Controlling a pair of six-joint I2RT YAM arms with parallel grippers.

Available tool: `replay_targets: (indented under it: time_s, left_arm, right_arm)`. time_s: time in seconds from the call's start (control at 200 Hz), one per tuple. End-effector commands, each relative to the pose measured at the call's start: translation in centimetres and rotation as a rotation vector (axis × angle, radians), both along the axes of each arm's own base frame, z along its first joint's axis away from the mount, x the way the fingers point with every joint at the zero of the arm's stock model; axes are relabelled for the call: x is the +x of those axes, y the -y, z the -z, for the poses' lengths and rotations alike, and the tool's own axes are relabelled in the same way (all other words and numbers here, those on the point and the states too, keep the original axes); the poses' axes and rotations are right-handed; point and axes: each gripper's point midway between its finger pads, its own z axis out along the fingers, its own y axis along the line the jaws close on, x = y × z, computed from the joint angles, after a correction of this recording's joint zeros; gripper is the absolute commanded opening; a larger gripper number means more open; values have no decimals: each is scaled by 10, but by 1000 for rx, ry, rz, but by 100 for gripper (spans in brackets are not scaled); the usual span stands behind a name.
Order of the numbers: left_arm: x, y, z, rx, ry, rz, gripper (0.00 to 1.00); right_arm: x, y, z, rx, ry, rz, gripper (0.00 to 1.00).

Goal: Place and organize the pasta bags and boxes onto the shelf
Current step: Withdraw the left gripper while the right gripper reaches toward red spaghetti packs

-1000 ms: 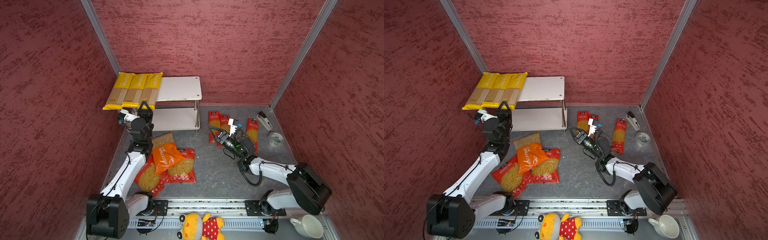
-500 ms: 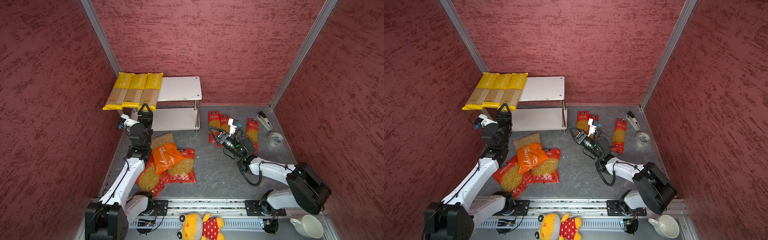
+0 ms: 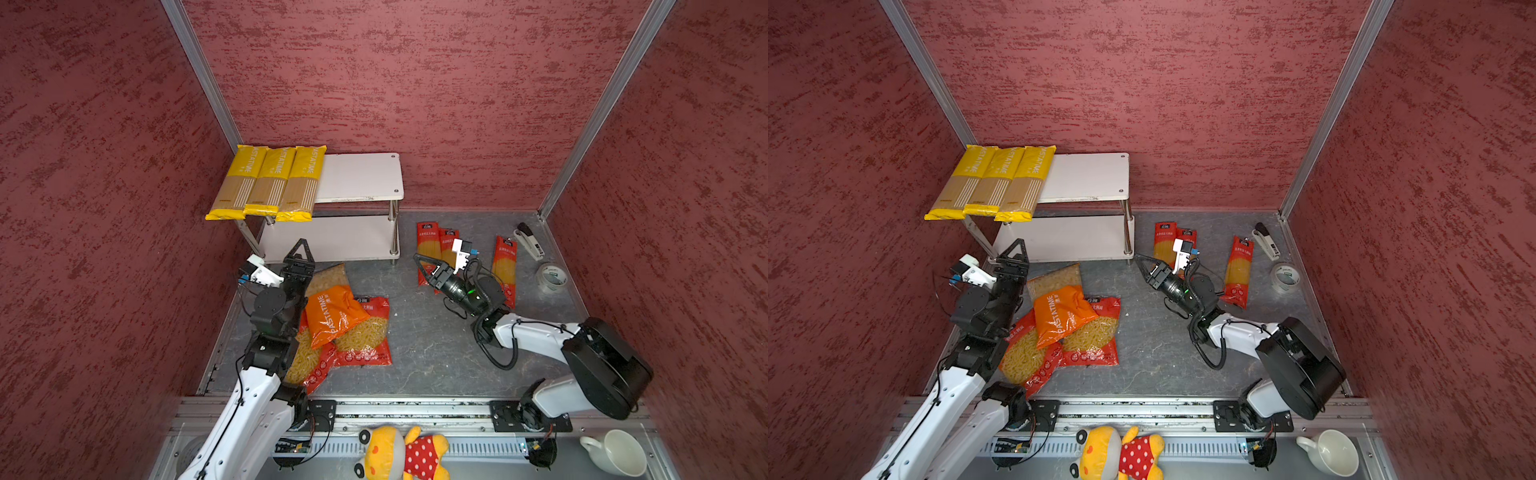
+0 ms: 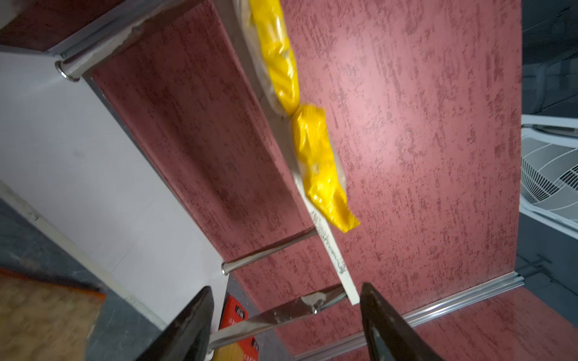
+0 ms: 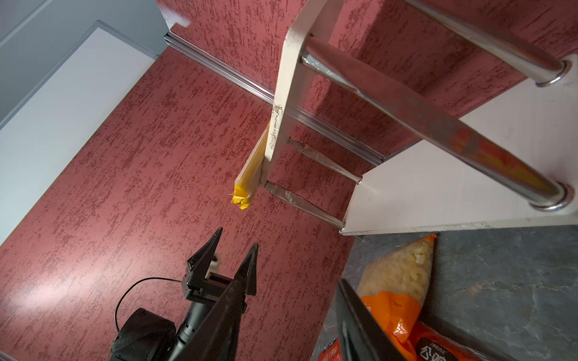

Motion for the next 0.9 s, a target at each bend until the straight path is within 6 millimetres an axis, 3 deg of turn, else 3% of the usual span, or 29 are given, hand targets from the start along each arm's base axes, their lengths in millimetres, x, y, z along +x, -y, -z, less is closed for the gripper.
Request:
replay_targets:
  time_s: [0.0,0.17,0.321,0.446,0.581,0.736,0.756,0.817,0.892]
  left_arm:
    - [-4,14,50,64,-134,15,73]
    - [-6,55,69,106,-155,92,72]
    - [-3,96,83,201,-181,185,73]
    - [0,137,103,254,-228,325,73]
    - [0,178,126,327,-279,451,73]
    - [2,222,144,473,-303,564,73]
    - [2,227,147,492,-310,577,73]
    - [1,239,154,530,-325,605,73]
    - [1,249,162,543,-338,625,73]
  right_arm:
    - [3,-4,-10,25,15,-18,50]
    - [7,-6,0,-24,-8,-4,50]
    - [18,-1,42,-161,-138,54,49]
    - [31,22,90,-312,-305,98,46]
    - [41,62,132,-416,-425,146,45]
    - [49,95,147,-551,-445,155,45]
    - [50,97,158,-587,-469,148,45]
    - [55,103,169,-669,-487,142,45]
    - [65,102,169,-731,-467,127,44]
